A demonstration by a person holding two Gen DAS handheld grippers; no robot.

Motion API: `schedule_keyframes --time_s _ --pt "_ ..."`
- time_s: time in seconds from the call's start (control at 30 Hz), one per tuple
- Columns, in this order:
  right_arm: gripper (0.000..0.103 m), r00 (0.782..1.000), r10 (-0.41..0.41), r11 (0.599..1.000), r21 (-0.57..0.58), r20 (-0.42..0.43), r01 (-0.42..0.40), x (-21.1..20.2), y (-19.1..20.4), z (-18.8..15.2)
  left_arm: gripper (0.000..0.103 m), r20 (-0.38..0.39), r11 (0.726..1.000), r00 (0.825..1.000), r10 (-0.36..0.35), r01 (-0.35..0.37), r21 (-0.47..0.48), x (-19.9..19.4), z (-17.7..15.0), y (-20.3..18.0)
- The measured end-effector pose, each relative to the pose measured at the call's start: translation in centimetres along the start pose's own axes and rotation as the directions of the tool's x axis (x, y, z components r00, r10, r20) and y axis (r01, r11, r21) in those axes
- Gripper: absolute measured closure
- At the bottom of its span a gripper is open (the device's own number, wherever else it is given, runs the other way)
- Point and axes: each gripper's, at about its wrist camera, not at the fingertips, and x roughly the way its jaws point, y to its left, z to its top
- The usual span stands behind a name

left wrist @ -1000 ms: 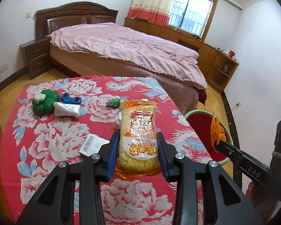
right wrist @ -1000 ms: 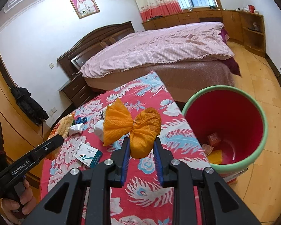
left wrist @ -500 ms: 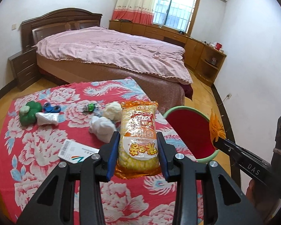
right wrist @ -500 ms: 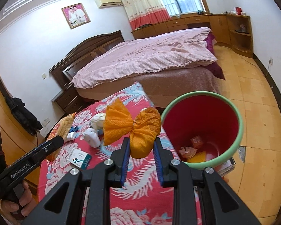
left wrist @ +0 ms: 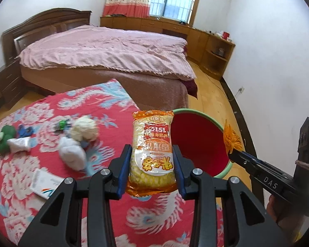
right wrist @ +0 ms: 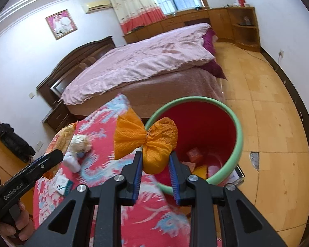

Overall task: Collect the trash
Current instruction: 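Carry the snack bag and orange bow over the red bucket with both tools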

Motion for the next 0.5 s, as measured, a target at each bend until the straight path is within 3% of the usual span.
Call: schedule_keyframes --time_s 0.5 --pt "0.071 0.996 -0.063 0.995 0.072 -0.062 0.067 4.4 -6.4 0.4 0.064 -0.128 0.995 0.99 -0.064 0.074 0.072 9.3 0.9 -5.4"
